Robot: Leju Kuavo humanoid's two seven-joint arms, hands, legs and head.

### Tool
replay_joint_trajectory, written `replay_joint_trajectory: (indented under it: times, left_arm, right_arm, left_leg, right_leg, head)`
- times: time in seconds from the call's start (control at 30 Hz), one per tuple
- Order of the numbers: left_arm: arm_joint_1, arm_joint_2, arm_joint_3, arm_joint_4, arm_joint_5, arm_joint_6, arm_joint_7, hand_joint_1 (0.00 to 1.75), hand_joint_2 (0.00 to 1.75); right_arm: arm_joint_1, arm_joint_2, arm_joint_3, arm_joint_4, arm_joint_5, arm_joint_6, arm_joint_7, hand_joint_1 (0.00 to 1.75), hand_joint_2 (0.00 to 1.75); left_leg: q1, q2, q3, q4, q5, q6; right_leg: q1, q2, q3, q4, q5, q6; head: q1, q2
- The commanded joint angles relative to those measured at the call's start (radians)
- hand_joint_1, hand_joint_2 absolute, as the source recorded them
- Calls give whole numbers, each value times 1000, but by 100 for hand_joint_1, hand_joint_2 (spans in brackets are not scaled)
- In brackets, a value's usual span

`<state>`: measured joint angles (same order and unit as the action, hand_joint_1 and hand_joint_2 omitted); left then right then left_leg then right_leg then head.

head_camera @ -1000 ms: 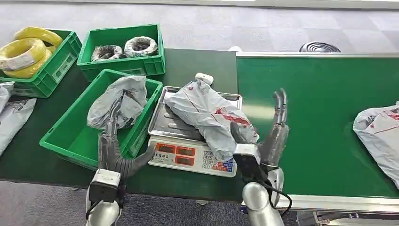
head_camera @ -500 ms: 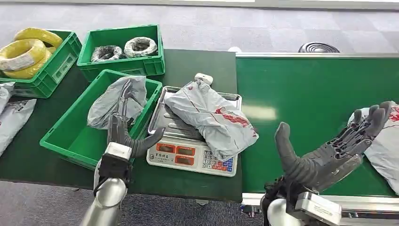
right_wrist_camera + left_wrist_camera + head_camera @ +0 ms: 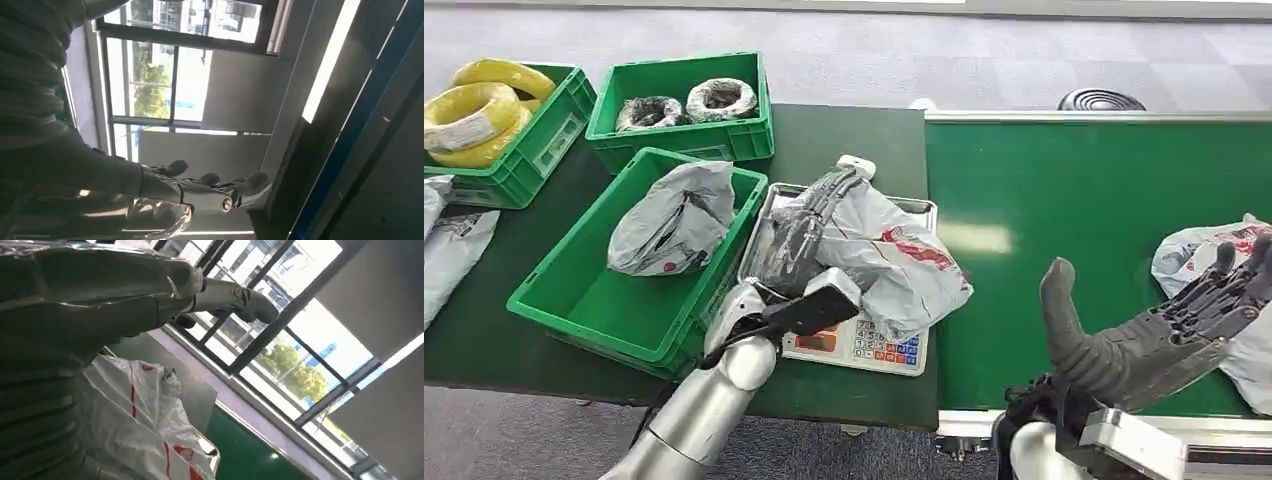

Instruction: Moved the parcel from conveyor to table for the left to box.

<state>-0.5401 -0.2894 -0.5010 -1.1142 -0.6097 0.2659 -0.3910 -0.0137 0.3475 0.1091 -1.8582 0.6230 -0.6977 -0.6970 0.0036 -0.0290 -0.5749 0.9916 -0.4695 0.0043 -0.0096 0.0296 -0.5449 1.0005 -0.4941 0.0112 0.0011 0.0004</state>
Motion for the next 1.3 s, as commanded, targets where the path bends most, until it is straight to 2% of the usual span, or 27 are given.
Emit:
replay_joint_trajectory:
  times: [0.03, 0.27, 0.47, 0.67, 0.7, 0.73, 0.77, 0.8, 1.3]
  left_arm:
    - [-99, -44, -138, 300, -70, 20, 14, 0, 175]
    - [-105, -60, -236, 463, -154, 29, 30, 0, 175]
    - [-82, -60, -346, 616, -243, 51, 97, 0, 175]
    - [-65, -60, -339, 672, -223, 88, 114, 0, 175]
    - [-70, -60, -334, 681, -218, 99, 116, 58, 175]
    - [-70, -60, -334, 681, -218, 99, 116, 58, 175]
    - [-74, -60, -323, 691, -208, 102, 116, 169, 175]
    - [-76, -60, -317, 700, -203, 112, 111, 175, 175]
    - [-70, -53, -258, 730, -177, 182, 83, 175, 175]
  right_arm:
    - [-4, 2, -72, -24, -3, 0, -1, 0, 175]
    - [17, 2, -60, -43, 3, 0, -1, 0, 175]
    - [15, 2, -24, -17, 11, 0, -1, 0, 175]
    - [13, 2, -2, -14, 13, 0, -1, 0, 175]
    - [12, 2, 2, -13, 13, 0, -1, 0, 175]
    - [12, 2, 2, -13, 13, 0, -1, 0, 175]
    - [12, 2, 4, -14, 14, 0, -1, 0, 175]
    - [12, 2, 8, -13, 13, 0, -1, 0, 175]
    - [2, 2, 40, 31, 14, 0, -1, 0, 175]
  left_leg:
    - [0, -2, 1, -2, 2, -1]
    - [0, -1, 1, -2, 1, -1]
    - [0, 2, 3, -4, 1, -1]
    - [1, 4, 3, -4, 1, -1]
    - [0, 3, 2, -2, 0, -1]
    - [1, 4, 2, -3, 0, -1]
    - [0, 3, 2, -2, 0, -1]
    - [0, 4, 2, -2, 0, -1]
    - [0, 5, 6, -3, 1, -1]
  right_leg:
    - [1, -7, 3, -3, 1, 0]
    - [1, -6, 3, -3, 0, 0]
    - [1, -4, 4, -4, 1, 0]
    - [1, -2, 3, -4, 2, -1]
    - [1, -1, 2, -2, 0, 0]
    - [1, -1, 2, -3, 1, 0]
    - [1, -1, 2, -2, 0, 0]
    - [1, -1, 2, -2, 1, 0]
    - [1, 1, 6, -3, 2, 0]
  head:
    - [0, 0]
    - [0, 0]
    - [0, 0]
    - [0, 0]
    - [0, 0]
    - [0, 0]
    - [0, 0]
    - [0, 0]
    - [0, 0]
